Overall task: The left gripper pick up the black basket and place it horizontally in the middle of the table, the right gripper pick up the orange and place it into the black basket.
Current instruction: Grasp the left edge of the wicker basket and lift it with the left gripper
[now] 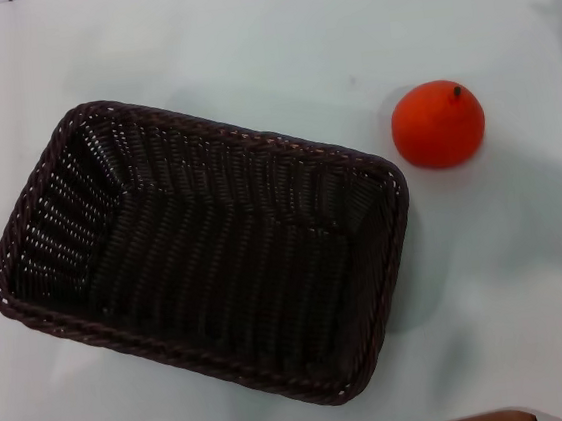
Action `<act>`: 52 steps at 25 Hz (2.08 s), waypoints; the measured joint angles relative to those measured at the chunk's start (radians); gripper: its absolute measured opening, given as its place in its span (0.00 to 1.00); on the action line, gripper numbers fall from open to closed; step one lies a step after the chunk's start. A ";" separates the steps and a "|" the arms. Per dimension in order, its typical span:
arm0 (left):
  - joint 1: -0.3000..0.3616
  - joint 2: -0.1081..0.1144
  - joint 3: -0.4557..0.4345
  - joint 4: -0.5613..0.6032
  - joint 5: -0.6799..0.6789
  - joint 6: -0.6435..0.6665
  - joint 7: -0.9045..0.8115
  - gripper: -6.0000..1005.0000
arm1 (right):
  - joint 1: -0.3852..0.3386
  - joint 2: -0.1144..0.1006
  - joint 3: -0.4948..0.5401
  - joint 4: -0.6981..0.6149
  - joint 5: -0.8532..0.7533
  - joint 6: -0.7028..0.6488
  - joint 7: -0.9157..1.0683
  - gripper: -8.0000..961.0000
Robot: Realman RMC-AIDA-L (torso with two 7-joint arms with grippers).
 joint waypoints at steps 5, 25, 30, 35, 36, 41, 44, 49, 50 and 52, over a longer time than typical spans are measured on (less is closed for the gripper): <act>0.000 0.001 -0.006 0.005 0.014 -0.009 -0.037 0.75 | 0.002 -0.001 0.000 0.000 0.000 0.000 0.000 0.95; 0.016 0.072 0.015 0.542 0.478 -0.164 -0.893 0.75 | 0.006 0.002 -0.001 0.002 0.000 0.008 0.000 0.95; -0.016 0.102 0.019 0.695 0.683 -0.154 -1.072 0.75 | 0.008 0.001 0.000 0.003 0.000 0.026 0.000 0.95; -0.078 0.111 0.074 0.960 0.985 -0.085 -1.285 0.75 | 0.008 0.000 0.001 0.003 0.002 0.040 0.000 0.95; -0.083 0.110 0.090 0.990 1.008 -0.079 -1.307 0.75 | 0.008 0.000 0.001 0.003 0.004 0.043 0.000 0.95; -0.096 0.107 0.182 1.107 1.060 -0.045 -1.416 0.75 | 0.008 0.000 0.002 0.003 0.029 0.056 0.000 0.95; -0.110 0.105 0.229 1.187 1.131 -0.037 -1.470 0.75 | 0.011 0.000 0.002 0.003 0.035 0.064 0.000 0.95; -0.153 0.101 0.295 1.272 1.300 -0.036 -1.570 0.75 | 0.011 0.000 0.002 0.002 0.035 0.077 0.000 0.95; -0.163 0.097 0.311 1.281 1.341 -0.039 -1.597 0.75 | 0.011 0.000 0.002 0.001 0.035 0.082 0.000 0.95; -0.185 0.082 0.345 1.296 1.429 -0.047 -1.652 0.75 | 0.011 0.000 0.002 -0.002 0.036 0.092 0.000 0.95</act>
